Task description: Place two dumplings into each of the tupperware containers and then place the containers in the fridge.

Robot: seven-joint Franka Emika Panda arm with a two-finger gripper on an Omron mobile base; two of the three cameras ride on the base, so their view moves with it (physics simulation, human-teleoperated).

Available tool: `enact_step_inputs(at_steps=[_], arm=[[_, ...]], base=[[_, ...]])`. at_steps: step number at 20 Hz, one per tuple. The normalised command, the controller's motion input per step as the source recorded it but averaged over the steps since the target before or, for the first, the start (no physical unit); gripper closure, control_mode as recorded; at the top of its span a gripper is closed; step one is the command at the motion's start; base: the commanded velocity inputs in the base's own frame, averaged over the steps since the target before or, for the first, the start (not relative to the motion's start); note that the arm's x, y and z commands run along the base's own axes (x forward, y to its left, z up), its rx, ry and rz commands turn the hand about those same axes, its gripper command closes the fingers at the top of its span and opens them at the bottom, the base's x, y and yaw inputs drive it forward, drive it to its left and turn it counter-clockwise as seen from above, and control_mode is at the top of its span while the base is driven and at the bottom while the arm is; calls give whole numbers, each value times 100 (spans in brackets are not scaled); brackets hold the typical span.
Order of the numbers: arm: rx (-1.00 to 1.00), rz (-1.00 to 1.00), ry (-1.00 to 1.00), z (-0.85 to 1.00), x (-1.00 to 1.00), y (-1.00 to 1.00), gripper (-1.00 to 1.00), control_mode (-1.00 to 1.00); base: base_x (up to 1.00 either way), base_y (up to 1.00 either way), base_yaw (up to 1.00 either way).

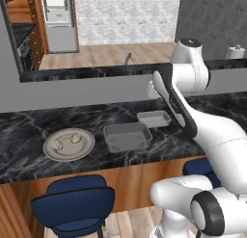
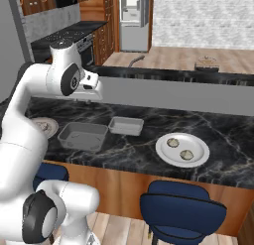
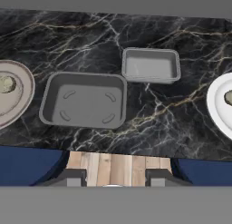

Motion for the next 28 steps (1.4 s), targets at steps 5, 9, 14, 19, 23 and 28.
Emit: enact_step_inputs(at_steps=[5, 9, 14, 19, 23, 28], arm=[[0, 8, 0, -6, 0, -25, -100, -100], [-1, 8, 0, -25, 0, -65, -100, -100], [-13, 2, 5, -44, 0, -71, -100, -100], [-21, 0, 14, -37, 2, -56, -100, -100], [-9, 0, 15, -13, 12, -62, -100, -100], [0, 3, 13, -13, 21, -46, -100, -100]], base=[[0, 0, 0], [0, 0, 0], [0, 0, 0], [0, 0, 0], [0, 0, 0], [0, 0, 0]])
